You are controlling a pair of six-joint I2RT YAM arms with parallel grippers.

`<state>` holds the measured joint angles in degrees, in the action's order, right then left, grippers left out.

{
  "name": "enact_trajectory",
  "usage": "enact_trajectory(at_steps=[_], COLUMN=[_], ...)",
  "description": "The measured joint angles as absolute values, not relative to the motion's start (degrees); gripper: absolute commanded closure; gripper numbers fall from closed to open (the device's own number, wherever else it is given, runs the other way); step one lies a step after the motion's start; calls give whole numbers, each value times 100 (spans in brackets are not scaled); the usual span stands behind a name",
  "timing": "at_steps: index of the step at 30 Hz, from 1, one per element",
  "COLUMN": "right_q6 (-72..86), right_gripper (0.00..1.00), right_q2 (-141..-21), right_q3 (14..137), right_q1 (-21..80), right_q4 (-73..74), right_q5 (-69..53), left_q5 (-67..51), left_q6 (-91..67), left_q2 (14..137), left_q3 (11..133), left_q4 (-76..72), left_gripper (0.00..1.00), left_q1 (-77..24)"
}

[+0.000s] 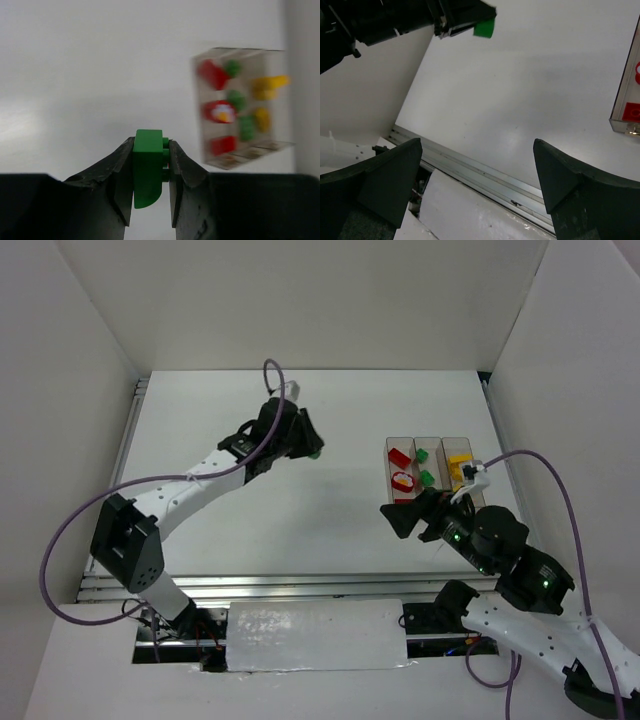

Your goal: Sort the legos into containers by color

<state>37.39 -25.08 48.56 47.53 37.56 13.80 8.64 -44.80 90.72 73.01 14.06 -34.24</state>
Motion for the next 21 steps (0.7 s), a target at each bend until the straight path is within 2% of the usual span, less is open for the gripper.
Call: enact_trajectory(at_steps=[8,16,17,18,21], right_q6=[3948,4025,4032,4042,4042], right_gripper=[0,1,1,1,0], right_q2=[-2064,-1743,-1719,-1695,-1647], right_q3=[5131,5555,5572,5586,5586], right_q1=[4764,4764,4764,4764,4764], right_q4=[4204,4648,4713,4783,4965], right_q5=[1444,1448,1450,1452,1452], left_q5=[-412,-1398,-1455,-1507,-1597], left_q6=[-4510,-4659,-4674,-4683,-4703], left_q2=[11041,13159,13325,13487,13793], left_q3=[9443,10615,10698,10814,11054], left_q4=[-423,-1568,-1621,-1656,-1831], left_gripper=[100,100,99,92,83], left_q1=[-4383,-4921,-4960,-4995,-5054])
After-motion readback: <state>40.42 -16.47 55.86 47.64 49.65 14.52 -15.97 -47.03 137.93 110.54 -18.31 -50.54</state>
